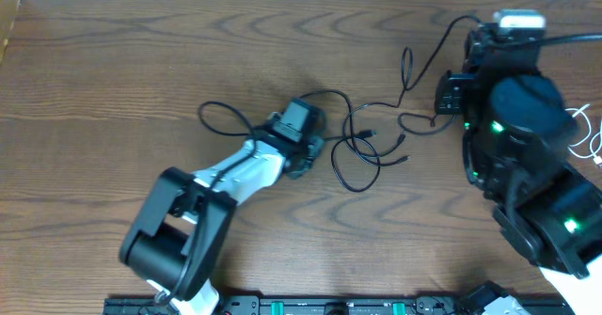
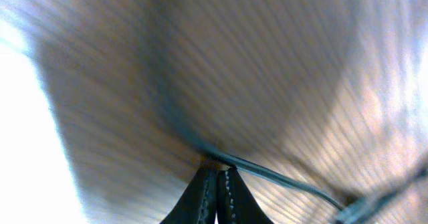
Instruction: Untangle cables
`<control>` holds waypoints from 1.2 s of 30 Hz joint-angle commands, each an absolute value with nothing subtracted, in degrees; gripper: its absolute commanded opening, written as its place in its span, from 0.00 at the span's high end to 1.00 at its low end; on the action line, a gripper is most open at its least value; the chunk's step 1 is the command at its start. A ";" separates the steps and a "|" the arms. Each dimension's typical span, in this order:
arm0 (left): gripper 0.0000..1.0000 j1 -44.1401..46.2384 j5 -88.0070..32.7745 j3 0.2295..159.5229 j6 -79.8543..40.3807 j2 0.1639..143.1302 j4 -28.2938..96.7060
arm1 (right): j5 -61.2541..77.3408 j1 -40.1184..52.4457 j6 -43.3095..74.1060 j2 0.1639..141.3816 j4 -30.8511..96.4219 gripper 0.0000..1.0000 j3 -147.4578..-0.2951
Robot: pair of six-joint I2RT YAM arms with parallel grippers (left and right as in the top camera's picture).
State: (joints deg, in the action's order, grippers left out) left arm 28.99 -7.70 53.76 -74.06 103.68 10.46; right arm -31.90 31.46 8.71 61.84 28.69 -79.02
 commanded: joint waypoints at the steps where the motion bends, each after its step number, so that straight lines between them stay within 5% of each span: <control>1: 0.93 23.22 -1.87 50.92 -64.18 101.93 16.84 | -26.98 30.04 7.77 56.49 24.18 0.99 -79.77; 9: 0.92 12.78 -9.61 51.05 -54.85 97.10 26.28 | -20.18 27.59 5.69 52.14 15.57 0.99 -79.77; 20: 0.84 12.82 1.06 74.65 -44.36 96.66 61.45 | -12.97 23.88 5.65 52.12 -4.93 0.99 -79.90; 27: 0.84 17.65 0.69 74.28 -44.40 97.23 61.89 | -16.86 19.55 -4.86 52.53 -16.78 0.99 -79.90; 36: 0.83 27.07 0.45 74.26 -45.17 97.36 53.06 | -23.46 13.15 -0.84 53.52 -18.11 0.99 -79.90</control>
State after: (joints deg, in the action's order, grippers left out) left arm 24.49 -0.49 74.46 -45.08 96.77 54.89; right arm -21.12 14.44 -2.13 52.97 -18.09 -79.15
